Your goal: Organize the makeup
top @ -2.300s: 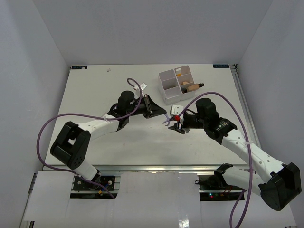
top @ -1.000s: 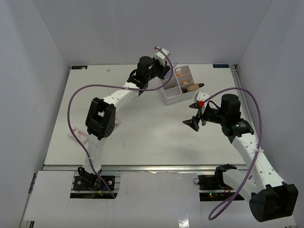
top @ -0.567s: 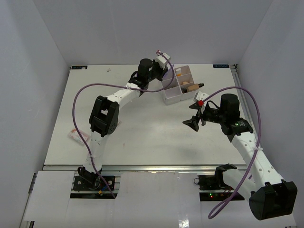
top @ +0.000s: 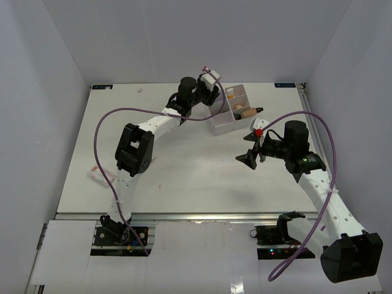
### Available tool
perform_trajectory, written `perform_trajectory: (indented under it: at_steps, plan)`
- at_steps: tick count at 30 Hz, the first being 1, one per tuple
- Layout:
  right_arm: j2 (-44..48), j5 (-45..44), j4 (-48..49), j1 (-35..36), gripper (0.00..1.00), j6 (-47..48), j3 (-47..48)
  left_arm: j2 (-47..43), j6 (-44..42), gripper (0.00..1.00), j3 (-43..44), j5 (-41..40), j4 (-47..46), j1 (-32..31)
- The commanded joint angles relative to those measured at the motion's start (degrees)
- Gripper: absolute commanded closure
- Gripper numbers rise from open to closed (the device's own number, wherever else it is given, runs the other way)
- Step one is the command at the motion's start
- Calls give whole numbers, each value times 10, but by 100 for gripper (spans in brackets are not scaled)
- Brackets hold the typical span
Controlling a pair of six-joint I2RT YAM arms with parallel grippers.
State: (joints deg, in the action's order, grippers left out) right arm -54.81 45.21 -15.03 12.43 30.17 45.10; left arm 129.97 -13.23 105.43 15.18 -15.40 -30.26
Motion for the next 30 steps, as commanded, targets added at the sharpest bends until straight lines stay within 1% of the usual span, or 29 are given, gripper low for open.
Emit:
perform_trajectory:
  at_steps: [1,5,9,10,13,14,15,17,19,21,23,26,28,30]
  plan:
    - [5,16,3,-1,10,-4,-5,-41,23,39,-8,6,-5,0]
    - [6,27,3,-1,10,-3,-6,-91,66,38,-24,20,-7,-4]
    - [-1,42,2,-2,10,-2,-9,-162,116,30,-78,17,-6,-3]
    - [-6,50,1,-1,10,-1,-9,-198,128,27,-111,14,-1,-1]
    - [-31,78,-1,0,10,5,-8,-282,172,16,-173,2,23,0]
    - [-42,81,-4,2,10,5,-4,-306,197,12,-207,-1,37,3]
    - [-59,88,-4,5,10,4,0,-341,208,6,-223,-5,53,4]
    - [-89,94,-14,16,10,11,13,-397,249,2,-300,-12,77,11]
    - [-132,85,-29,44,10,26,47,-472,279,2,-372,-27,96,17]
    - [-188,54,-38,71,10,20,79,-565,306,2,-451,-44,116,22]
    - [-255,-16,-37,119,10,-9,130,-648,322,2,-509,-65,137,26]
    - [-345,-92,-65,191,10,-64,225,-808,346,2,-572,-133,221,31]
    - [-407,-108,-80,239,10,-80,291,-883,375,2,-613,-178,267,32]
    - [-485,-157,-69,271,10,-119,354,-960,390,2,-642,-201,298,32]
